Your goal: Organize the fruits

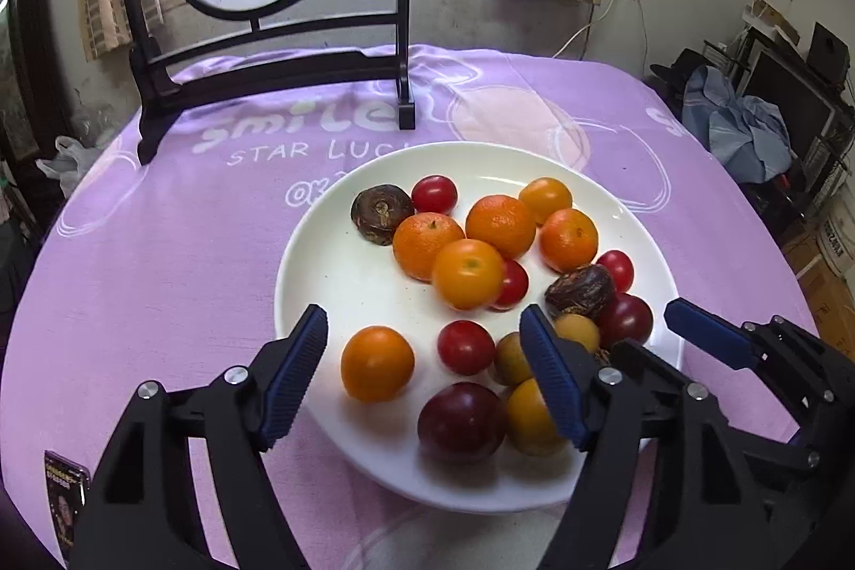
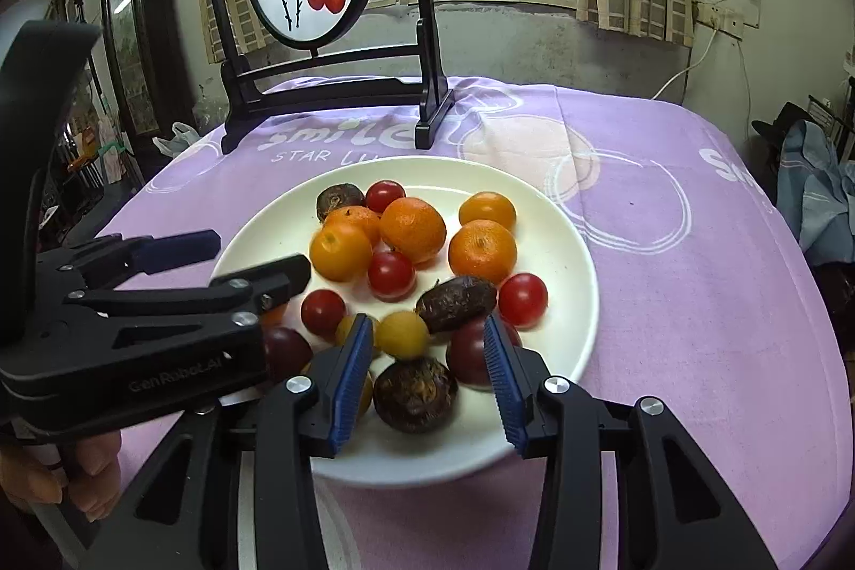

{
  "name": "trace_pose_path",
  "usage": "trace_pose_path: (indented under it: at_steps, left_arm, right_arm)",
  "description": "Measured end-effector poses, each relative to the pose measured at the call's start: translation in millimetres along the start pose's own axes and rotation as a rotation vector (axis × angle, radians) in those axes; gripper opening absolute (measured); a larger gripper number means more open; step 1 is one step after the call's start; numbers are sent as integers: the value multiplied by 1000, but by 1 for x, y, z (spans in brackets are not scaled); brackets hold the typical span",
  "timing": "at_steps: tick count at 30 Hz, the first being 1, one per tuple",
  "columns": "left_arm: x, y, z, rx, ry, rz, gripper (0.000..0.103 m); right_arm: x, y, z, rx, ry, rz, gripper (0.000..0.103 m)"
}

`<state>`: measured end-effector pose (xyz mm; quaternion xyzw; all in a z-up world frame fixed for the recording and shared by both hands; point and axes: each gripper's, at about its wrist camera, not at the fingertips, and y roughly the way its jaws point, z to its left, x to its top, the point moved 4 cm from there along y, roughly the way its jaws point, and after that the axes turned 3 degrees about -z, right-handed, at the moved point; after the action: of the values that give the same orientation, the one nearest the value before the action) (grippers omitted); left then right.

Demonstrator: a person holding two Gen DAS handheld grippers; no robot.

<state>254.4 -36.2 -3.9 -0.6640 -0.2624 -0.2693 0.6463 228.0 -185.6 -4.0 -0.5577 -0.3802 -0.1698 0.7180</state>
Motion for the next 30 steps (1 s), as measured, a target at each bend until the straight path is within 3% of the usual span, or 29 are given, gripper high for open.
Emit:
trace_pose_path:
  at_steps: [8,12,23,30]
  left_arm:
    - [-28,-28,2,-32,-26,0,86]
    - [-49,-42,2,-23,-13,-5,89]
    - [-106,-63,13,-2,-20,42,94]
    - [-123,-68,21,2,-29,51,95]
  right_arm:
    - [-33,-27,-9,-5,37,26,59]
    - [-56,-38,-5,-30,26,35,60]
    - [-86,-56,-15,-128,51,12,93]
    - [-95,-56,-18,-127,57,32,96]
